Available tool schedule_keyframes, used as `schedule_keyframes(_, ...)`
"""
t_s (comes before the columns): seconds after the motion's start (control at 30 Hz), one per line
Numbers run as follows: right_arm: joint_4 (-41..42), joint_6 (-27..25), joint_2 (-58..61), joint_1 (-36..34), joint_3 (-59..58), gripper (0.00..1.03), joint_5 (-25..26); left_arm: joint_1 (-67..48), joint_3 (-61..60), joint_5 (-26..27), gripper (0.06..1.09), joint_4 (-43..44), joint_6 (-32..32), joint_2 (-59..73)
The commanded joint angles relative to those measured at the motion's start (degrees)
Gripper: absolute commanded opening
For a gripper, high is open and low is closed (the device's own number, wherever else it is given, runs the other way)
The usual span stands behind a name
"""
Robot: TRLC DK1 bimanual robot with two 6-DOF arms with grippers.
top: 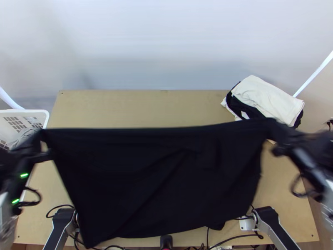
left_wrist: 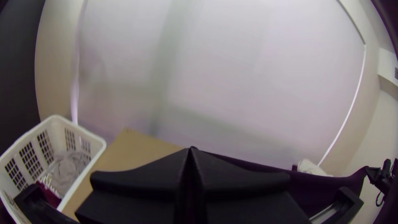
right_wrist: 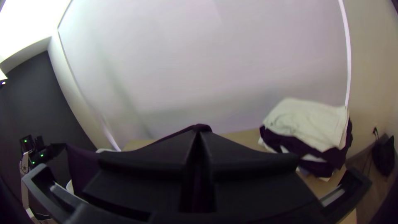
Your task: Fold the t-shirt
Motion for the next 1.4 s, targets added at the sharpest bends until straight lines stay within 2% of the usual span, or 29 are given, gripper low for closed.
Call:
schedule_keyframes(0.0,7.07,2.89,-0.18,2.02,-8.98,0.03,0.68,-0.04,-8.82,-0.05,0.1,3.48,0.29,-0.95)
schedule_keyframes(0.13,14.72,3.15,5.44,3.34,-15.49,0.03,0.77,-0.04,-16.2,0.91,0.1,9.72,2.05,2.39)
schedule_keyframes(0.3,22.54,3.51,15.29,3.61,-18.12,0.03,0.68,1.37,-19.19,1.97,0.1,17.46,3.02,11.62)
schedule_keyframes(0.47,27.73,4.65,27.24,3.52,-16.19,0.03,0.68,4.27,-18.84,4.08,0.1,26.51,3.02,23.66)
schedule_keyframes(0.6,28.52,6.14,37.88,3.43,-11.35,0.03,0.68,7.61,-15.94,5.83,0.1,32.66,3.02,34.74)
schedule_keyframes(0.93,29.49,6.49,58.97,1.76,2.88,0.03,0.68,11.21,0.23,6.36,0.1,36.35,3.28,60.4)
schedule_keyframes(1.37,29.22,6.14,74.09,-0.79,15.8,0.03,0.68,10.68,14.56,6.19,0.1,37.14,3.9,79.65)
